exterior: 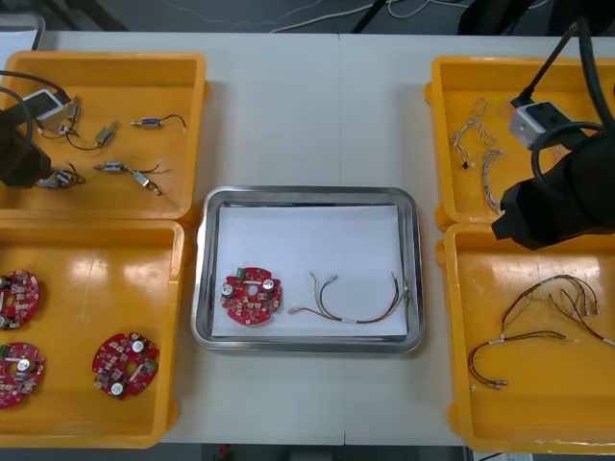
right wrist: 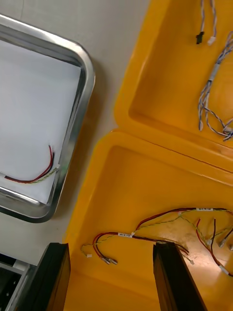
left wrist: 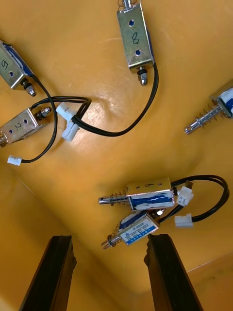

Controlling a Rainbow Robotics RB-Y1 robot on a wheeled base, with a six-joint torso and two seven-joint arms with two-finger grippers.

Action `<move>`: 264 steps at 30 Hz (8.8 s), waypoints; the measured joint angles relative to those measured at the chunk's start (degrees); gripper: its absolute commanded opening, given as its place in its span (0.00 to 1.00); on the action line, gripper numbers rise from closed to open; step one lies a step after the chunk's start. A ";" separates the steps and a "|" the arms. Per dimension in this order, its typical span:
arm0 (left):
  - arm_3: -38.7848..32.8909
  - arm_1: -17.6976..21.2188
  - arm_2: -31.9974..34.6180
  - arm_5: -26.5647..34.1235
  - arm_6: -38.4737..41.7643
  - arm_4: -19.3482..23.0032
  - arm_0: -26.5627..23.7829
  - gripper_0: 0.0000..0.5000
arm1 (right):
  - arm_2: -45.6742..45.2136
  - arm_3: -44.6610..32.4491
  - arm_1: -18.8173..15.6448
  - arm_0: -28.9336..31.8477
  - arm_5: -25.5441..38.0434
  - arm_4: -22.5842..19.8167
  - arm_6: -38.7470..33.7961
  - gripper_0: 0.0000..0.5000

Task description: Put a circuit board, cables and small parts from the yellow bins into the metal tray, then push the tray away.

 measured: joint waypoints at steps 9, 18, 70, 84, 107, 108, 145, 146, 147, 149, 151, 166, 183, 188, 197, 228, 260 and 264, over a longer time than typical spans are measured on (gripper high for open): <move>-1.18 0.00 0.00 -0.07 -0.04 1.92 1.45 0.86 | -10.36 1.65 -0.10 6.58 0.04 0.88 -0.76 1.00; -1.58 0.02 0.00 -0.09 -0.41 4.43 2.88 0.86 | -11.42 4.78 -0.42 7.41 0.04 4.66 -0.76 1.00; 8.60 2.13 0.46 -1.49 -15.04 12.38 1.22 0.86 | -7.83 31.04 -1.54 -3.13 -9.28 11.14 -0.22 1.00; 8.60 2.13 0.46 -2.84 -15.04 11.50 0.99 0.86 | -0.71 47.39 -1.54 -13.33 -13.83 13.57 -0.26 1.00; 8.61 1.20 0.46 -3.58 -15.04 8.61 0.25 0.85 | 4.51 62.12 3.37 -18.54 -23.86 20.54 -9.63 1.00; 8.61 1.04 0.46 -3.58 -15.04 8.45 0.25 0.86 | 4.68 62.80 3.77 -18.62 -24.22 20.55 -9.63 1.00; 10.25 -1.67 0.38 -5.99 -15.04 5.41 -0.33 0.00 | 4.74 76.51 10.73 -18.97 -31.26 20.42 -9.63 1.00; 10.25 -1.67 0.38 -5.98 -15.04 5.41 -0.33 0.00 | 4.74 76.74 10.84 -18.97 -31.29 20.40 -9.63 1.00; 10.25 -1.67 0.38 -5.97 -15.04 5.42 -0.34 0.00 | 4.74 77.02 10.95 -18.98 -31.34 20.36 -9.63 1.00; 10.25 -1.67 0.38 -5.97 -15.04 5.43 -0.34 0.00 | 4.74 77.44 11.14 -18.98 -31.42 20.26 -9.63 1.00; 10.24 -1.68 0.38 -5.88 -15.04 5.54 -0.35 0.00 | 4.74 77.67 11.21 -18.98 -31.45 20.13 -9.63 1.00; 6.30 -1.58 0.38 1.49 -15.01 9.04 -1.03 0.00 | 4.84 79.52 11.41 -19.40 -32.32 19.49 -9.59 0.31; -2.11 0.12 0.38 10.41 -0.69 12.51 -1.06 0.00 | 4.85 78.67 11.63 -19.57 -31.38 19.17 -8.78 0.00; -4.38 0.45 0.38 13.15 9.15 12.52 -1.07 0.00 | 4.85 73.62 11.20 -19.57 -27.62 19.32 -8.74 0.00; -11.78 0.74 0.38 19.74 16.48 12.31 -1.07 0.00 | 4.89 63.28 8.36 -19.57 -21.57 19.60 -4.43 0.00; -47.88 1.94 -1.09 34.26 58.60 13.25 0.93 0.00 | 2.94 47.89 -0.41 -19.58 -3.38 16.05 18.94 0.00; -47.09 -15.71 -13.61 34.27 82.23 -5.23 1.08 0.00 | -4.25 25.13 2.37 -12.98 -2.18 11.82 30.43 0.00; -46.70 -17.27 -16.09 34.27 82.23 -7.60 1.08 0.00 | -4.25 22.56 2.53 -10.62 -4.73 12.38 32.13 0.00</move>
